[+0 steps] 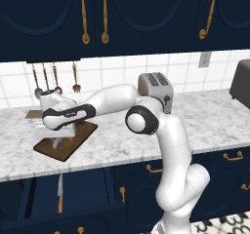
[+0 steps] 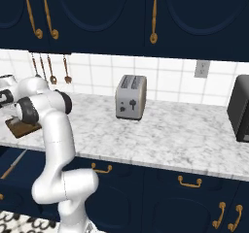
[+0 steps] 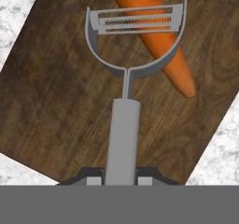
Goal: Place the appropriate cutting tool for cutting the carrot skin on the cutting board.
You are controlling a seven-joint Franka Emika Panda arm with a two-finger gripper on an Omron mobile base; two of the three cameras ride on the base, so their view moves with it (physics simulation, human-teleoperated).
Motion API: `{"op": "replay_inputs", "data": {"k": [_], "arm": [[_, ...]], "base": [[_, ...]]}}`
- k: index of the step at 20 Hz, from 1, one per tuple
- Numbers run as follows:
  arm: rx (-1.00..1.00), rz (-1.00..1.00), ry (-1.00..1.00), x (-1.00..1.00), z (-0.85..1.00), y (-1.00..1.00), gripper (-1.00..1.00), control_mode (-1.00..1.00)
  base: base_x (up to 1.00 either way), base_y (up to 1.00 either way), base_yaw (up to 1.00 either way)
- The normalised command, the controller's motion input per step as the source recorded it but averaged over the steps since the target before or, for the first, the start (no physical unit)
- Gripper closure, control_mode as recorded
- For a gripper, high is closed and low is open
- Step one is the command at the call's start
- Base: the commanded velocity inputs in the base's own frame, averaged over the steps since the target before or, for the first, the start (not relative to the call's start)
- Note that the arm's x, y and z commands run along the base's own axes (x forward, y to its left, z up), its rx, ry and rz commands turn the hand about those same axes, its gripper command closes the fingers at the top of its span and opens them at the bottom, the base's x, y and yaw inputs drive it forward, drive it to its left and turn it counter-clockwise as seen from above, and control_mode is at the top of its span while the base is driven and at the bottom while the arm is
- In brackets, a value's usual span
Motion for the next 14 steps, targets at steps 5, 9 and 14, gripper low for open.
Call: {"op": "replay_inputs", "data": {"k": [5,9,14], "arm": [[0.02,0.00,-0.01,0.00,-0.47,-0.16,1.00,-1.00],[0.03,0.00,-0.05,0.00,-0.53,-0.27,1.00,-1.00],[0.07,0.00,-0.06,0.23,-0.51,-0.41,1.00,-1.00]], "base": [[0.00,0.00,0.00],[0.00,0.00,0.00],[0.00,0.00,0.00]]}}
